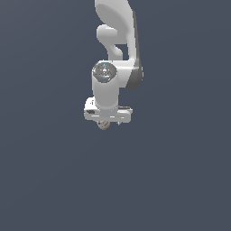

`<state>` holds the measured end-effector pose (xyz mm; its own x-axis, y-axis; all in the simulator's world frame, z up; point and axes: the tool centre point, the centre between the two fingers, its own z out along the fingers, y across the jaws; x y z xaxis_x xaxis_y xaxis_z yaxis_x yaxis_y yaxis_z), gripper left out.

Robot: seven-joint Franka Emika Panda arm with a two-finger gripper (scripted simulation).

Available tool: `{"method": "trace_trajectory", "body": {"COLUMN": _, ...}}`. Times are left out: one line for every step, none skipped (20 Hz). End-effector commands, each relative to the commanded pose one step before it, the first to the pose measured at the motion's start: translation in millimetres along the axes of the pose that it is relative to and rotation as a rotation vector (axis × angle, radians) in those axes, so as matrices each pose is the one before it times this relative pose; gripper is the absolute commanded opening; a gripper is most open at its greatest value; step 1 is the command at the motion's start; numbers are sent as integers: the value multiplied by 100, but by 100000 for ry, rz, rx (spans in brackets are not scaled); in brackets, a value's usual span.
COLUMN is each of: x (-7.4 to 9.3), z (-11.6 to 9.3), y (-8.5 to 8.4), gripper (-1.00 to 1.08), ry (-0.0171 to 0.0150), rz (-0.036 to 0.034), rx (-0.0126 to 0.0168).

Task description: Pick up the object and move it to a goal position.

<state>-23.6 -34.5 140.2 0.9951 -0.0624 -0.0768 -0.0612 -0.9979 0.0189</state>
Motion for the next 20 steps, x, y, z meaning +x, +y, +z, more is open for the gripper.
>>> {"method": "trace_trajectory", "body": {"x": 0, "z": 0, "y": 1, "gripper": 100, "ry": 0, "rz": 0, "rx": 0}}
{"method": "trace_trajectory", "body": {"x": 2, "z": -29, "y": 12, "gripper": 100, "ry": 13, "rz": 67, "rx": 9}}
{"method": "trace_trajectory", "body": {"x": 7, "z": -83, "y": 26, "gripper": 100, "ry": 31, "rz": 178, "rx": 26}}
{"method": "trace_trajectory", "body": {"x": 12, "z": -137, "y": 50, "gripper": 100, "ry": 53, "rz": 293, "rx": 43}}
{"method": "trace_trajectory", "body": {"x": 18, "z": -191, "y": 68, "gripper": 100, "ry": 71, "rz": 380, "rx": 56}}
{"method": "trace_trajectory", "body": {"x": 24, "z": -241, "y": 84, "gripper": 100, "ry": 85, "rz": 423, "rx": 64}}
{"method": "trace_trajectory", "body": {"x": 26, "z": -227, "y": 75, "gripper": 100, "ry": 74, "rz": 319, "rx": 52}}
{"method": "trace_trajectory", "body": {"x": 25, "z": -183, "y": 52, "gripper": 100, "ry": 50, "rz": 158, "rx": 33}}
{"method": "trace_trajectory", "body": {"x": 28, "z": -115, "y": 21, "gripper": 100, "ry": 0, "rz": 0, "rx": 0}}
{"method": "trace_trajectory", "body": {"x": 12, "z": -90, "y": 37, "gripper": 100, "ry": 35, "rz": -57, "rx": 19}}
{"method": "trace_trajectory", "body": {"x": 7, "z": -16, "y": -4, "gripper": 100, "ry": -3, "rz": -120, "rx": -4}}
{"method": "trace_trajectory", "body": {"x": -6, "z": 26, "y": -6, "gripper": 100, "ry": 0, "rz": 0, "rx": 0}}
{"method": "trace_trajectory", "body": {"x": -13, "z": 46, "y": -5, "gripper": 100, "ry": -1, "rz": 154, "rx": 2}}
{"method": "trace_trajectory", "body": {"x": -22, "z": 42, "y": 2, "gripper": 100, "ry": 19, "rz": 308, "rx": 15}}
{"method": "trace_trajectory", "body": {"x": -29, "z": 43, "y": 14, "gripper": 100, "ry": 33, "rz": 472, "rx": 24}}
{"method": "trace_trajectory", "body": {"x": -37, "z": 49, "y": 19, "gripper": 100, "ry": 45, "rz": 627, "rx": 33}}
{"method": "trace_trajectory", "body": {"x": -46, "z": 56, "y": 25, "gripper": 100, "ry": 57, "rz": 786, "rx": 42}}
{"method": "trace_trajectory", "body": {"x": -55, "z": 67, "y": 32, "gripper": 100, "ry": 69, "rz": 945, "rx": 51}}
{"method": "trace_trajectory", "body": {"x": -65, "z": 83, "y": 36, "gripper": 100, "ry": 79, "rz": 1103, "rx": 59}}
{"method": "trace_trajectory", "body": {"x": -76, "z": 99, "y": 41, "gripper": 100, "ry": 89, "rz": 1263, "rx": 67}}
